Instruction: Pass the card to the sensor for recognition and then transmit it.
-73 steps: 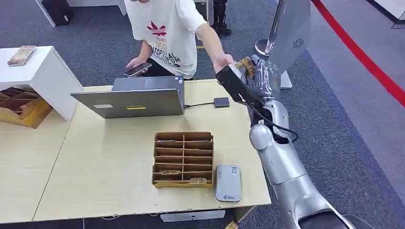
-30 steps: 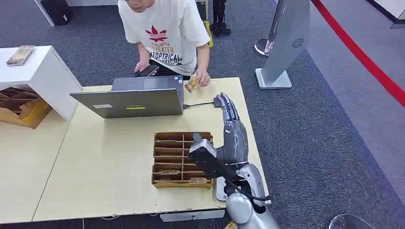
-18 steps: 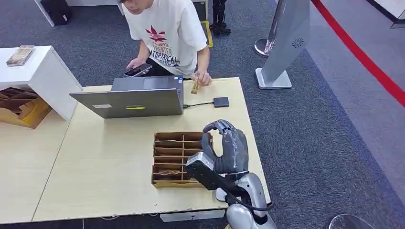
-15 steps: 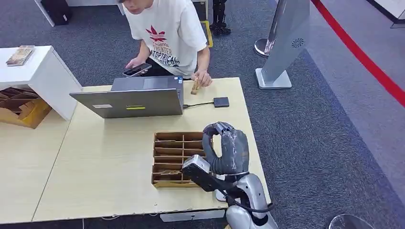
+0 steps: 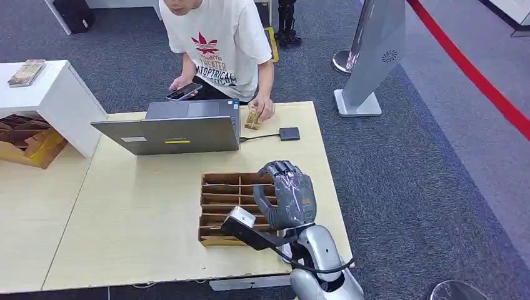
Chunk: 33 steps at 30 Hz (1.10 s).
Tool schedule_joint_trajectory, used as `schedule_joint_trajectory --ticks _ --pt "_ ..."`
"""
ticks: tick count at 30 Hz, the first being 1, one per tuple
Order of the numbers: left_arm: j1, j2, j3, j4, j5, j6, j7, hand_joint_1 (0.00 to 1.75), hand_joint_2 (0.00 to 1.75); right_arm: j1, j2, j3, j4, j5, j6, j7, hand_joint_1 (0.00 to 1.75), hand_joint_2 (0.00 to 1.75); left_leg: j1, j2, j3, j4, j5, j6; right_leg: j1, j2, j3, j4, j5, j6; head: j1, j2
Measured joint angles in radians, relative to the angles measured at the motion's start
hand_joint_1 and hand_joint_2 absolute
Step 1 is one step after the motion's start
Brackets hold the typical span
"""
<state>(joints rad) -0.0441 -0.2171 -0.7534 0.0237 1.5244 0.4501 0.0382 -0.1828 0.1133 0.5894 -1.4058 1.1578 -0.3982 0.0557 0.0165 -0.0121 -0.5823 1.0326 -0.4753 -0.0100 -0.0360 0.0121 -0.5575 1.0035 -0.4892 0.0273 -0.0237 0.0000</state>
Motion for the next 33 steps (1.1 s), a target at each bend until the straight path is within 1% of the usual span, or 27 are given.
schedule_joint_trajectory --ticks 8,12,13,14,16,17,18,19,20,24,25,27,29,30,32,33 --pt "0.0 0.0 0.0 0.0 0.0 0.0 0.001 0.0 1.75 -0.011 -0.004 0.007 0.04 0.003 0.001 0.004 0.94 1.75 0.0 0.0 0.0 0.0 0.0 0.0 0.0 0.0 0.0 0.0 0.0 0.0 0.0 0.0" --pt "0.0 0.0 0.0 0.0 0.0 0.0 0.001 0.0 1.75 -0.016 -0.007 0.01 0.05 0.005 0.002 0.006 1.05 1.75 0.0 0.0 0.0 0.0 0.0 0.0 0.0 0.0 0.0 0.0 0.0 0.0 0.0 0.0" --pt "0.0 0.0 0.0 0.0 0.0 0.0 0.001 0.0 1.75 -0.018 -0.007 0.01 0.054 0.006 0.005 0.008 1.03 1.75 0.0 0.0 0.0 0.0 0.0 0.0 0.0 0.0 0.0 0.0 0.0 0.0 0.0 0.0" --pt "0.0 0.0 0.0 0.0 0.0 0.0 0.001 0.0 1.75 -0.02 -0.007 0.011 0.058 0.007 0.009 0.008 1.1 1.75 0.0 0.0 0.0 0.0 0.0 0.0 0.0 0.0 0.0 0.0 0.0 0.0 0.0 0.0" --pt "0.0 0.0 0.0 0.0 0.0 0.0 0.002 0.0 1.75 -0.022 -0.007 0.011 0.067 0.008 0.017 0.013 1.05 1.75 0.0 0.0 0.0 0.0 0.0 0.0 0.0 0.0 0.0 0.0 0.0 0.0 0.0 0.0" --pt "0.0 0.0 0.0 0.0 0.0 0.0 0.002 0.0 1.75 -0.024 -0.007 0.012 0.073 0.008 0.021 0.015 0.99 1.75 0.0 0.0 0.0 0.0 0.0 0.0 0.0 0.0 0.0 0.0 0.0 0.0 0.0 0.0" --pt "0.0 0.0 0.0 0.0 0.0 -0.001 0.003 0.0 1.75 -0.027 -0.007 0.013 0.079 0.008 0.021 0.016 0.87 1.75 0.0 0.0 0.0 0.0 0.0 0.0 0.0 0.0 0.0 0.0 0.0 0.0 0.0 0.0" --pt "0.0 0.0 0.0 0.0 0.0 -0.001 0.003 0.0 1.75 -0.029 -0.007 0.015 0.086 0.009 0.022 0.018 0.8 1.75 0.0 0.0 0.0 0.0 0.0 0.0 0.0 0.0 0.0 0.0 0.0 0.0 0.0 0.0" --pt "0.0 0.0 0.0 0.0 0.0 -0.001 0.003 0.0 1.75 -0.031 -0.007 0.016 0.092 0.009 0.024 0.018 0.89 1.75 0.0 0.0 0.0 0.0 0.0 0.0 0.0 0.0 0.0 0.0 0.0 0.0 0.0 0.0" --pt "0.0 0.001 0.0 0.0 0.0 -0.002 0.007 0.0 1.75 -0.043 -0.007 0.022 0.118 0.013 0.034 0.018 0.91 1.75 0.0 0.0 0.0 0.0 0.0 0.0 0.0 0.0 0.0 0.0 0.0 0.0 0.0 0.0" --pt "-0.001 0.001 0.0 0.0 0.0 -0.002 0.009 0.0 1.75 -0.046 -0.007 0.023 0.123 0.013 0.034 0.018 0.87 1.75 0.0 0.0 0.0 0.0 0.0 0.0 0.0 0.0 0.0 0.0 0.0 0.0 0.0 0.0" --pt "-0.001 0.001 0.0 0.0 0.0 -0.002 0.009 0.0 1.75 -0.054 -0.007 0.027 0.137 0.014 0.036 0.018 0.89 1.75 0.0 0.0 0.0 0.0 0.0 0.0 0.0 0.0 0.0 0.0 0.0 0.0 0.0 0.0" --pt "-0.001 0.001 0.0 0.0 0.0 -0.002 0.01 0.0 1.75 -0.063 -0.007 0.028 0.15 0.015 0.038 0.021 0.75 1.75 0.0 0.0 0.0 0.0 0.0 0.0 0.0 0.0 0.0 0.0 0.0 0.0 0.0 0.0" --pt "-0.001 0.001 0.0 0.0 0.0 -0.002 0.01 0.0 1.75 -0.066 -0.007 0.028 0.155 0.015 0.039 0.023 0.73 1.75 0.0 0.0 0.0 0.0 0.0 0.0 0.0 0.0 0.0 0.0 0.0 0.0 0.0 0.0" --pt "-0.001 0.001 0.0 0.0 0.0 -0.002 0.01 0.0 1.75 -0.074 -0.007 0.029 0.167 0.014 0.042 0.024 0.8 1.75 0.0 0.0 0.0 0.0 0.0 0.0 0.0 0.0 0.0 0.0 0.0 0.0 0.0 0.0" --pt "-0.001 0.002 0.0 0.0 0.0 -0.002 0.011 0.0 1.75 -0.077 -0.007 0.029 0.173 0.014 0.043 0.026 0.79 1.75 0.0 0.0 0.0 0.0 0.0 0.0 0.0 0.0 0.0 0.0 0.0 0.0 0.0 0.0"
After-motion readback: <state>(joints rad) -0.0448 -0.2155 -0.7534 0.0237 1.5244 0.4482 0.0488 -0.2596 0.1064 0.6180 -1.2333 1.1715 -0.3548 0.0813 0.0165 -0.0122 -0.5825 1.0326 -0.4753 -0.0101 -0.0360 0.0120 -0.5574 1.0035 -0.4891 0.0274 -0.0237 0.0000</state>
